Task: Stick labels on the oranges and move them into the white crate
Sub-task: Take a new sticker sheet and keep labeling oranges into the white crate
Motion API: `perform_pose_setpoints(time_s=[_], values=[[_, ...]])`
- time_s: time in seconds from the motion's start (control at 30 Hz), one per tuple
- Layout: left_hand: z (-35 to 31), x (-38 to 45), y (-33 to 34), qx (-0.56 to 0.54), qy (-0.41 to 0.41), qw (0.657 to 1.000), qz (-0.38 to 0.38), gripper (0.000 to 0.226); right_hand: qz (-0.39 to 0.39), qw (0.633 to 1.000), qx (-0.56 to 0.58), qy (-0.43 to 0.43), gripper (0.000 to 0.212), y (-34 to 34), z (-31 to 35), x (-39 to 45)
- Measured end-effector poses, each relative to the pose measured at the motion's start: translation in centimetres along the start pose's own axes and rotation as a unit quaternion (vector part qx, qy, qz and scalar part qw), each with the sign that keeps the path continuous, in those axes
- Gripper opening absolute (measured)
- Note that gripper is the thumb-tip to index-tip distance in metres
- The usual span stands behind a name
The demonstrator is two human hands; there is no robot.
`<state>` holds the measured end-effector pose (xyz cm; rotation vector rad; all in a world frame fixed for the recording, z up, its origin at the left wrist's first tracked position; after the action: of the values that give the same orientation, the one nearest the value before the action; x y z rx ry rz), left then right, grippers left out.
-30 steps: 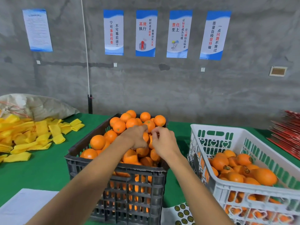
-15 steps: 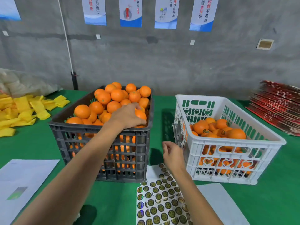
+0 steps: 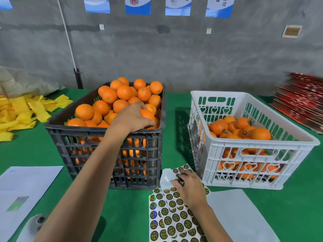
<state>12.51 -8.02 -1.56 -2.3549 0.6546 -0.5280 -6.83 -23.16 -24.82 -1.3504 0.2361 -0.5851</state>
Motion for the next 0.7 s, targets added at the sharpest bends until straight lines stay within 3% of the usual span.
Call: perform_pose_setpoints(time_s=[0.17, 0.4, 0.57, 0.7], values=[[-0.1, -0.3, -0.4, 0.006, -0.002, 1.0, -0.02, 0.066, -0.028, 0.999, 0.037, 0.025, 0.038, -0.1, -0.6, 0.6], [-0.1, -0.6, -0.6, 0.011, -0.011, 0.999, -0.031, 0.068, 0.004, 0.987, 0.153, 0.047, 0.028, 0.3, -1.9, 1.1], [0.1, -0.6, -0.7, -0.004, -0.015, 0.999, -0.033, 0.068, 0.016, 0.995, 0.094, 0.009, 0.047, 0.6, -1.4, 1.1], [0.2, -0.5, -0.7, -0.003, -0.017, 0.999, -0.035, 0.07, 0.024, 0.997, 0.067, -0.002, 0.047, 0.7, -1.4, 1.6]])
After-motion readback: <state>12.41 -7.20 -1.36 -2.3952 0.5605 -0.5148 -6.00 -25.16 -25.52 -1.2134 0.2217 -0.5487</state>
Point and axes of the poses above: each hand's wrist, its own x-axis towards the middle knuckle, its own y-axis out of the palm, z = x × y, the point moved 8 cm from there along x, towards the middle knuckle, and after that the axes turned 14 degrees about -x, right-handed, at the moved point
